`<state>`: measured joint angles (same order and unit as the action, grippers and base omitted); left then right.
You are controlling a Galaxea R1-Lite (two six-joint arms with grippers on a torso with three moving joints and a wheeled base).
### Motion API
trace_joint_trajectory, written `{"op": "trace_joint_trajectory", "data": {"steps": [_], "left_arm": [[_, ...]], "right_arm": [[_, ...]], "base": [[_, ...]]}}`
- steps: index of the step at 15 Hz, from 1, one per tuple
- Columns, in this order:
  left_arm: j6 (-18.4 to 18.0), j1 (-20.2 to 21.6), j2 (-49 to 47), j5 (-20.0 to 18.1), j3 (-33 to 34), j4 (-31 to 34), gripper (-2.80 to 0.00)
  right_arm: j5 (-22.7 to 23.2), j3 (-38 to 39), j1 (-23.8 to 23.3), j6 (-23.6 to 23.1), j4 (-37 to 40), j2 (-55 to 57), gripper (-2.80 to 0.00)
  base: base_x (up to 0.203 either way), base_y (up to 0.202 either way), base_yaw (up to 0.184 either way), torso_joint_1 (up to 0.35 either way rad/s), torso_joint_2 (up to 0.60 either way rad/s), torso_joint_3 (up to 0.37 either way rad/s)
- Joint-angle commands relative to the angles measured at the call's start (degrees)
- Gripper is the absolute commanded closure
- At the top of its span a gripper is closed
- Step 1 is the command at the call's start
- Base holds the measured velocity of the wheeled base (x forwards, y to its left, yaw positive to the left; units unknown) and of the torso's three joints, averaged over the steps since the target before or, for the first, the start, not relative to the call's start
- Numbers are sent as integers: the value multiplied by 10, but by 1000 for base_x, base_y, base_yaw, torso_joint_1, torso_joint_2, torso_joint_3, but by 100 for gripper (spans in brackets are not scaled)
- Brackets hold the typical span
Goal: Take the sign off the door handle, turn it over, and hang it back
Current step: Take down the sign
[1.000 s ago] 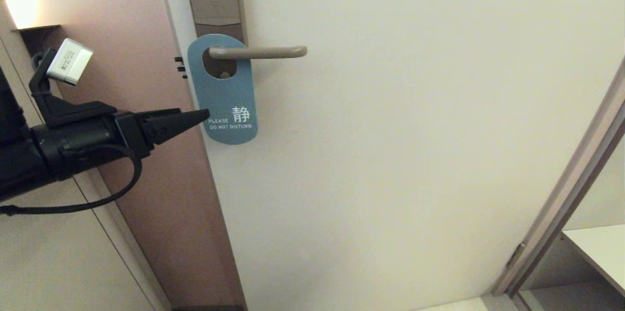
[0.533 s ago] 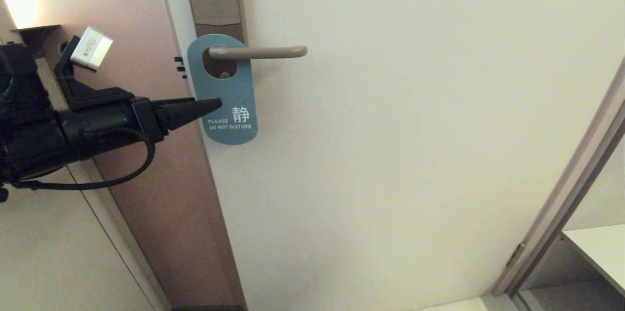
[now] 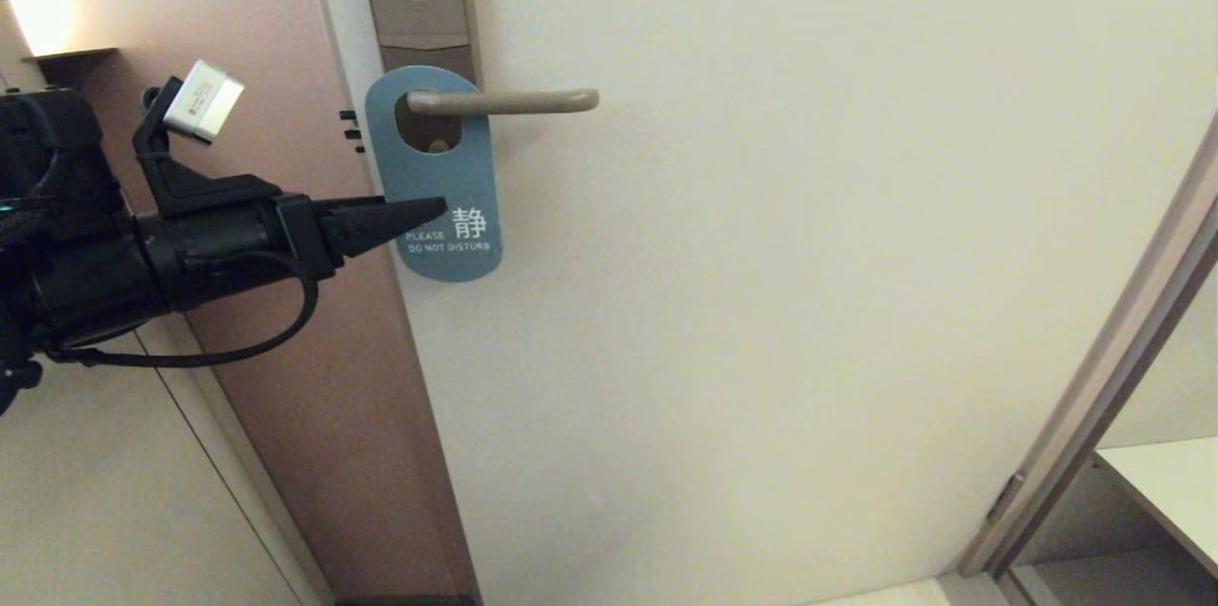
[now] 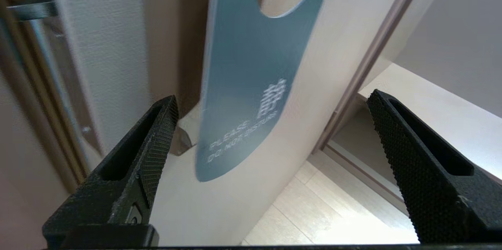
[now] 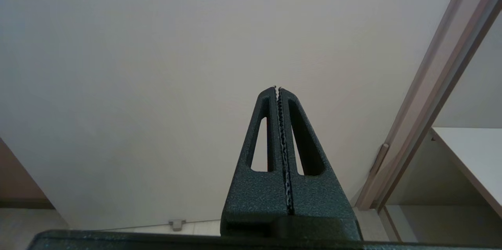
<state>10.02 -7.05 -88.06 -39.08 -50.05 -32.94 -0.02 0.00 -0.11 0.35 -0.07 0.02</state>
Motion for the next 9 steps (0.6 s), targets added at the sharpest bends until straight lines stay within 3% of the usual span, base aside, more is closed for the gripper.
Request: {"op": "trace_joint_trajectory", "data": {"steps": [1,9], "left_arm": [[1,-2,2,-2,0,-2,-280],[0,-2,-19,0,1,-25,-280]], "right_arm": [[0,0,-1,0,0,0,0],[0,0,0,0,0,0,0]], "base": [[0,0,0,0,0,0],[0,0,0,0,0,0]]}}
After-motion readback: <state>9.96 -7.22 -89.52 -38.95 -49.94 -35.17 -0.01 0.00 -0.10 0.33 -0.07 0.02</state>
